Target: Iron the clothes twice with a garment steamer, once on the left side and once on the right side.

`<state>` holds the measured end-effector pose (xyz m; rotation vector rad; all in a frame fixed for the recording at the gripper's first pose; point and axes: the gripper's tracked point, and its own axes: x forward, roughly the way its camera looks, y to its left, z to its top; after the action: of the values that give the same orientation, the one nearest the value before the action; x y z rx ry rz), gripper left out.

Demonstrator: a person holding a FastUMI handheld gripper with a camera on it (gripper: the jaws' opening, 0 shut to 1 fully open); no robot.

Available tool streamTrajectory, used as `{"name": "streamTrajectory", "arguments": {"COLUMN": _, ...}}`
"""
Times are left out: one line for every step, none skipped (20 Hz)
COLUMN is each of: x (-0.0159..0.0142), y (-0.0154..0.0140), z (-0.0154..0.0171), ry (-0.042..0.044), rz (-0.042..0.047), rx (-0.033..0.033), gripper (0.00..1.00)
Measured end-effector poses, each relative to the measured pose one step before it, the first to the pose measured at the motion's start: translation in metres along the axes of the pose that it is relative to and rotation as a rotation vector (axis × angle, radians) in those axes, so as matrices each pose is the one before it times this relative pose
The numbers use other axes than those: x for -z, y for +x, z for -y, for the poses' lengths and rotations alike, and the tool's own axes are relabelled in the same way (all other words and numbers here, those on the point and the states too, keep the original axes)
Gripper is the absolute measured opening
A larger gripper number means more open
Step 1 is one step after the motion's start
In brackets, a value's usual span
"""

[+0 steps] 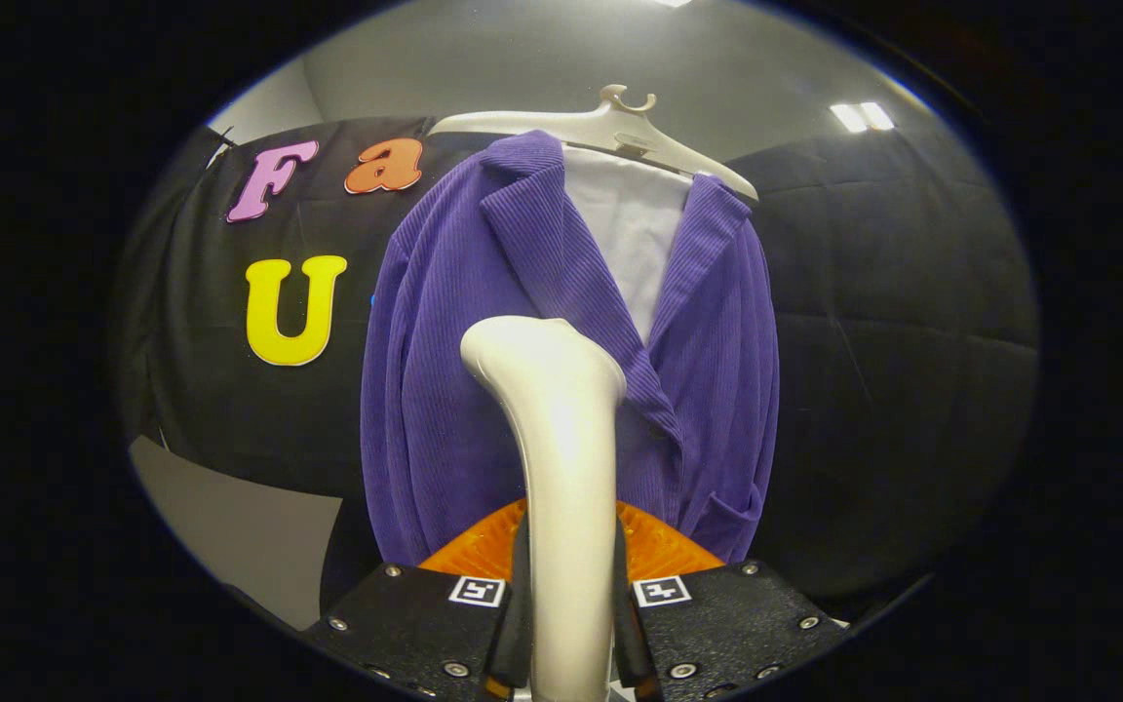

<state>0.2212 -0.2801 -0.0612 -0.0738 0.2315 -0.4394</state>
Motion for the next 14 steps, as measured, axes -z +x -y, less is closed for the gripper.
{"name": "streamTrajectory", "arguments": {"x": 0.00695, "y": -0.00143, "z": -0.00032, "ry": 0.01494, "rz": -0.01337, "rx": -0.01171, "gripper": 0.33}}
{"name": "streamTrajectory", "arguments": {"x": 0.00720, "y": 0.00018, "z": 0.00200, "ry": 0.00247, "rz": -0.00897, "rx": -0.00138, "gripper": 0.33}}
{"name": "streamTrajectory", "arguments": {"x": 0.00777, "y": 0.00133, "z": 0.00360, "ry": -0.00459, "rz": -0.01146, "rx": 0.00654, "gripper": 0.33}}
{"name": "streamTrajectory", "arguments": {"x": 0.01022, "y": 0.00262, "z": 0.00660, "ry": -0.00143, "rz": -0.01745, "rx": 0.00614, "gripper": 0.33}}
{"name": "streamTrajectory", "arguments": {"x": 0.01037, "y": 0.00051, "z": 0.00353, "ry": -0.00093, "rz": -0.02222, "rx": -0.00096, "gripper": 0.33}}
{"name": "streamTrajectory", "arguments": {"x": 0.01058, "y": 0.00090, "z": 0.00184, "ry": -0.00483, "rz": -0.01702, "rx": -0.00475, "gripper": 0.33}}
{"name": "streamTrajectory", "arguments": {"x": 0.00870, "y": 0.00064, "z": 0.00248, "ry": -0.00351, "rz": -0.01422, "rx": -0.00586, "gripper": 0.34}}
{"name": "streamTrajectory", "arguments": {"x": 0.01016, "y": 0.00125, "z": 0.00333, "ry": 0.00000, "rz": -0.01524, "rx": -0.00627, "gripper": 0.34}}
{"name": "streamTrajectory", "arguments": {"x": 0.00988, "y": 0.00007, "z": 0.00074, "ry": 0.00624, "rz": -0.01891, "rx": -0.00776, "gripper": 0.34}}
{"name": "streamTrajectory", "arguments": {"x": 0.00929, "y": 0.00271, "z": -0.00142, "ry": 0.00855, "rz": -0.01859, "rx": -0.01295, "gripper": 0.34}}
{"name": "streamTrajectory", "arguments": {"x": 0.00790, "y": 0.00149, "z": -0.00161, "ry": 0.00418, "rz": -0.01569, "rx": -0.01172, "gripper": 0.33}}
{"name": "streamTrajectory", "arguments": {"x": 0.01219, "y": -0.00009, "z": -0.00065, "ry": -0.00362, "rz": -0.01522, "rx": -0.00857, "gripper": 0.34}}
{"name": "streamTrajectory", "arguments": {"x": 0.01122, "y": 0.00060, "z": -0.00161, "ry": -0.00695, "rz": -0.01603, "rx": -0.00881, "gripper": 0.34}}
{"name": "streamTrajectory", "arguments": {"x": 0.01049, "y": 0.00135, "z": -0.00143, "ry": -0.00562, "rz": -0.01479, "rx": -0.00898, "gripper": 0.33}}
